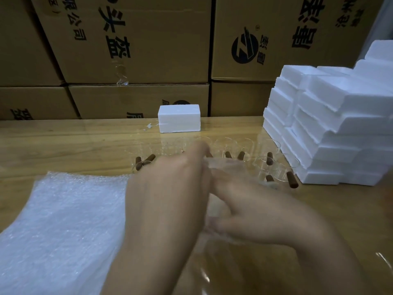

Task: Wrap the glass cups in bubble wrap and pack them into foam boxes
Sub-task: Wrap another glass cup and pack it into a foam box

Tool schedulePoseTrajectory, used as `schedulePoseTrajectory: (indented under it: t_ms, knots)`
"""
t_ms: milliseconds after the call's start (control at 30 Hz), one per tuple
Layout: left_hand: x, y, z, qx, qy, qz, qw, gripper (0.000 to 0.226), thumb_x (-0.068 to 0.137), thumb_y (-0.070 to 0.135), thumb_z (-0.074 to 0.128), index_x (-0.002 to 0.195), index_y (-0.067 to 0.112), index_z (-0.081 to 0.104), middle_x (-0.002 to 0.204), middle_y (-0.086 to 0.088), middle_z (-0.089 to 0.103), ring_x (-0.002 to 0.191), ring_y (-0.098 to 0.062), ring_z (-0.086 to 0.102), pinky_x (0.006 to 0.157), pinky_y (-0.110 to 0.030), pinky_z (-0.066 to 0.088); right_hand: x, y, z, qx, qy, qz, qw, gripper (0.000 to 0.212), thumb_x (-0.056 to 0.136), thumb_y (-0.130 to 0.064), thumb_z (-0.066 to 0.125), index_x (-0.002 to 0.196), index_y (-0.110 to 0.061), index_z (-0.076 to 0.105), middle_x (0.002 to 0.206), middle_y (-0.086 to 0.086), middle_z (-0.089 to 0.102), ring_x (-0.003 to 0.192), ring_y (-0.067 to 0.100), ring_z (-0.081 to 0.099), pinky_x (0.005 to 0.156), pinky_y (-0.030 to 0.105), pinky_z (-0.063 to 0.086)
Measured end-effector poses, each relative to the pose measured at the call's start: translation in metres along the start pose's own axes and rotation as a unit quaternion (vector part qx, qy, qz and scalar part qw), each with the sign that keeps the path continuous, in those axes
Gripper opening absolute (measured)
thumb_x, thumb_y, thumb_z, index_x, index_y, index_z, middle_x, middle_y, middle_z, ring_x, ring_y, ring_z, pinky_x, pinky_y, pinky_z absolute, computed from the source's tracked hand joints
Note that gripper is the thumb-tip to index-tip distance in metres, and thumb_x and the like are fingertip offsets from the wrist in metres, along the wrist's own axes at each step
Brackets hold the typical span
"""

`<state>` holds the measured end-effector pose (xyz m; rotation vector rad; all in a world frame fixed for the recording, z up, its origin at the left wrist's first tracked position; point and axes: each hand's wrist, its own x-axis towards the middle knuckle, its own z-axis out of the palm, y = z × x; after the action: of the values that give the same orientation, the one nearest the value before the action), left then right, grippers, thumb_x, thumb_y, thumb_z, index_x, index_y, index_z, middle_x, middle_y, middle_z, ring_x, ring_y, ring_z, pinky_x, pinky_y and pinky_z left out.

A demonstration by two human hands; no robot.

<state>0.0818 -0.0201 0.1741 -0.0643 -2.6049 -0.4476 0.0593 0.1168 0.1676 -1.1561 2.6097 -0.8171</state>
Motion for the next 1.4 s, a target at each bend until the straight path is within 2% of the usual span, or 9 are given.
schedulePoseTrajectory:
  t_ms: [167,267,367,467,633,800,1033,1200,1400]
  knots:
    - [0.012,-0.034,0.0,0.035,0.042,-0.047,0.997,0.022,0.095,0.039,0.043,0.102,0.03,0.062,0.068,0.005,0.062,0.064,-0.024,0.057,0.053,-0.027,0.045,-0.011,0.011,-0.024,0.197,0.248,-0.066,0.946,0.019,0.091,-0.032,0.054,0.092,-0.019,0.068,0.089,-0.013,0.071,0.081,0.003,0.067,0.072,0.016,0.053]
    - [0.016,-0.046,0.0,0.021,0.038,-0.076,0.996,0.023,0.094,0.041,0.045,0.094,0.029,0.065,0.065,0.006,0.061,0.064,-0.025,0.057,0.053,-0.028,0.045,-0.008,0.038,-0.028,0.183,0.375,0.022,0.908,0.019,0.095,-0.026,0.052,0.079,-0.021,0.062,0.076,-0.007,0.068,0.062,0.005,0.06,0.059,0.019,0.049]
    - [0.018,-0.053,-0.001,-0.003,0.034,-0.094,0.995,0.023,0.092,0.043,0.048,0.093,0.03,0.068,0.066,0.009,0.06,0.066,-0.024,0.058,0.055,-0.028,0.046,-0.004,0.071,-0.02,-0.045,0.146,0.261,0.953,0.015,0.091,-0.043,0.052,0.099,-0.032,0.059,0.088,-0.012,0.063,0.077,0.007,0.059,0.07,0.031,0.05]
    - [0.019,-0.058,-0.003,-0.012,0.025,-0.105,0.994,0.025,0.092,0.045,0.048,0.098,0.031,0.068,0.064,0.009,0.059,0.065,-0.022,0.057,0.055,-0.028,0.044,0.008,0.091,0.001,-0.118,-0.131,0.367,0.913,0.052,0.086,-0.054,0.059,0.13,-0.029,0.049,0.125,-0.007,0.056,0.11,0.013,0.055,0.087,0.027,0.044]
    - [0.019,-0.059,-0.001,0.001,0.02,-0.134,0.991,0.024,0.092,0.045,0.049,0.095,0.031,0.068,0.066,0.008,0.06,0.07,-0.026,0.056,0.053,-0.027,0.038,0.027,0.101,0.027,-0.107,-0.214,0.332,0.913,0.021,0.092,-0.038,0.054,0.099,-0.019,0.059,0.103,0.003,0.066,0.081,0.017,0.057,0.072,0.028,0.045]
    - [0.02,-0.057,0.002,0.017,0.01,-0.136,0.99,0.023,0.092,0.045,0.049,0.095,0.032,0.068,0.065,0.013,0.056,0.066,-0.023,0.057,0.053,-0.025,0.042,0.005,0.096,-0.005,-0.124,-0.136,0.307,0.934,0.028,0.098,-0.041,0.042,0.093,-0.017,0.056,0.095,0.002,0.061,0.09,0.021,0.058,0.081,0.036,0.045]
    - [0.021,-0.048,0.009,0.035,-0.012,-0.131,0.991,0.024,0.093,0.044,0.047,0.093,0.032,0.068,0.067,0.009,0.06,0.064,-0.018,0.055,0.047,-0.022,0.031,-0.052,0.041,-0.058,0.02,0.251,0.174,0.952,0.057,0.074,-0.074,0.047,0.083,-0.019,0.058,0.068,0.002,0.057,0.065,0.019,0.055,0.063,0.038,0.044]
    - [0.02,-0.035,0.015,0.037,0.01,-0.106,0.994,0.024,0.094,0.041,0.047,0.091,0.03,0.068,0.068,0.006,0.063,0.06,-0.018,0.053,0.045,-0.02,0.028,-0.048,-0.004,-0.042,-0.103,0.1,0.148,0.979,0.044,0.077,-0.076,0.023,0.083,-0.038,0.043,0.078,-0.015,0.057,0.07,0.008,0.053,0.06,0.027,0.04]
    - [0.014,-0.021,0.014,0.015,0.055,-0.064,0.996,0.025,0.092,0.039,0.045,0.085,0.026,0.066,0.063,0.004,0.062,0.062,-0.024,0.055,0.046,-0.021,0.03,-0.018,-0.012,-0.012,-0.23,0.015,0.189,0.955,0.03,0.1,-0.048,0.025,0.086,-0.023,0.033,0.075,-0.008,0.044,0.073,0.018,0.046,0.064,0.034,0.037]
